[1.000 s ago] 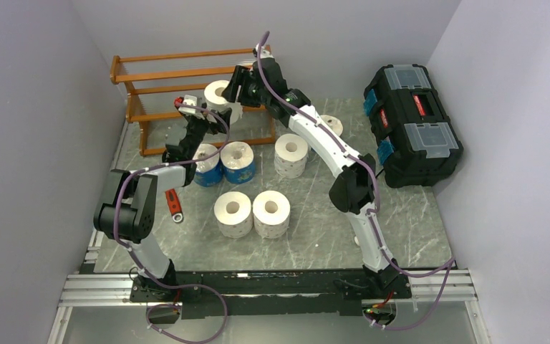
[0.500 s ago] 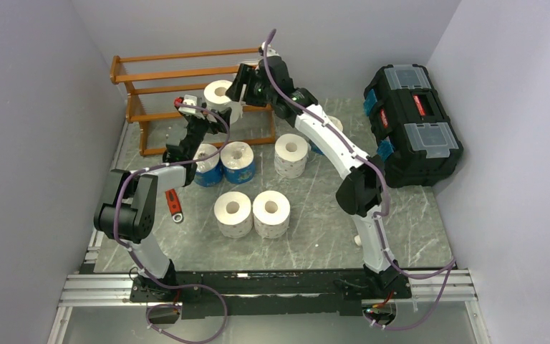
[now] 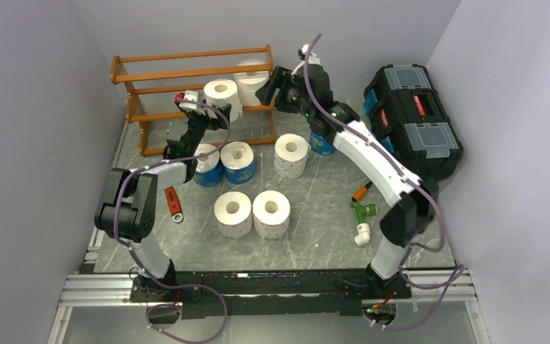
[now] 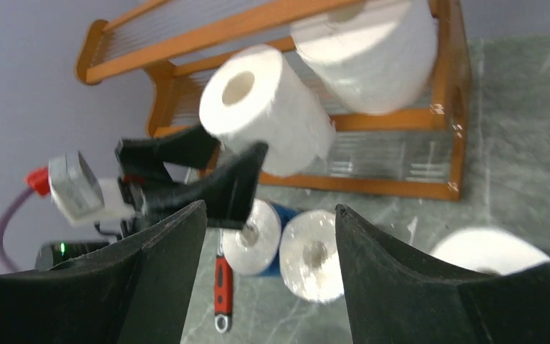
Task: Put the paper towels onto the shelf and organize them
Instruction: Place the paper towel on the shelf, then move the shelf to the center of the board.
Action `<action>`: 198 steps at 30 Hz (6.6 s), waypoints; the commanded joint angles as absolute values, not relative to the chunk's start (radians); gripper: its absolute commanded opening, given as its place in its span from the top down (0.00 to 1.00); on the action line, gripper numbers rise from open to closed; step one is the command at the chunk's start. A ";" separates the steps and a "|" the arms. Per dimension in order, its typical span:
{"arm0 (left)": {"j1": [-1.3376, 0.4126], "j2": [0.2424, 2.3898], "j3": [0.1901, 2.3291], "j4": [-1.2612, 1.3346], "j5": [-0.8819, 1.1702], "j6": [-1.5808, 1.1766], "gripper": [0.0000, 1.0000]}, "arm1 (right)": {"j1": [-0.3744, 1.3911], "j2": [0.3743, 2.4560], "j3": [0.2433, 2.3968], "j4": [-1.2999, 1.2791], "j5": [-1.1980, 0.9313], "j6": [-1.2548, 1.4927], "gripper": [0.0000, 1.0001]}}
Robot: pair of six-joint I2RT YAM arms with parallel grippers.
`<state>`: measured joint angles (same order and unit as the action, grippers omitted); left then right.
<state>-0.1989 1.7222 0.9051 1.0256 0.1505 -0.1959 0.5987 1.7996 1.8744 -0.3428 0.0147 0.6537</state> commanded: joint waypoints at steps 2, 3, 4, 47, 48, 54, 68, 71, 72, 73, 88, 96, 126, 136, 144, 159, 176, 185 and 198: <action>-0.202 1.744 0.965 1.006 0.113 -0.154 0.01 | 0.605 1.556 1.578 -0.132 0.079 0.676 0.31; -0.202 1.745 0.968 1.003 0.110 -0.145 0.01 | 0.607 1.514 1.508 -0.110 0.080 0.674 0.31; -0.202 1.747 0.970 1.000 0.106 -0.137 0.01 | 0.611 1.474 1.441 -0.092 0.081 0.671 0.31; -0.196 1.646 0.922 1.000 0.135 -0.190 0.01 | 0.635 0.857 0.623 -0.081 0.026 0.546 0.31; -0.196 1.634 0.902 1.009 0.134 -0.193 0.01 | 0.634 0.858 0.621 -0.078 0.025 0.547 0.31; -0.196 1.603 0.865 0.966 0.113 -0.179 0.10 | 0.633 0.864 0.616 -0.070 0.016 0.542 0.31; -0.167 1.691 0.972 0.902 0.211 -0.239 0.94 | 0.633 0.827 0.605 -0.087 0.032 0.517 0.32; -0.165 1.720 1.002 0.883 0.240 -0.247 0.98 | 0.633 0.823 0.602 -0.091 0.036 0.515 0.32; -0.164 1.728 1.005 0.889 0.252 -0.254 0.99 | 0.633 0.820 0.601 -0.093 0.040 0.513 0.32; -0.164 1.735 1.005 0.902 0.266 -0.262 0.99 | 0.633 0.818 0.599 -0.093 0.043 0.511 0.32; -0.162 1.799 1.058 0.897 0.249 -0.264 0.97 | 0.634 0.826 0.597 -0.104 0.056 0.507 0.32; -0.157 1.823 1.076 0.895 0.237 -0.264 0.96 | 0.633 0.833 0.600 -0.105 0.060 0.509 0.32; -0.144 1.880 1.141 0.903 0.311 -0.302 0.89 | 0.634 0.884 0.608 -0.085 0.058 0.505 0.32; -0.144 1.909 1.160 0.888 0.296 -0.275 0.86 | 0.633 0.881 0.608 -0.090 0.063 0.500 0.32; -0.143 1.923 1.201 0.868 0.306 -0.269 0.85 | 0.634 0.891 0.615 -0.091 0.063 0.497 0.32; -0.144 1.836 1.092 0.933 0.296 -0.272 0.64 | 0.633 0.896 0.615 -0.080 0.050 0.503 0.32; -0.048 1.657 0.981 0.845 0.145 -0.504 0.47 | 0.634 0.861 0.601 -0.078 0.053 0.505 0.32; -0.054 1.465 0.954 0.452 -0.027 -0.554 0.36 | 0.632 0.869 0.599 -0.083 0.096 0.499 0.29; -0.093 1.244 1.084 -0.454 -0.304 -0.668 0.01 | 0.630 0.918 0.664 -0.226 0.291 0.624 0.02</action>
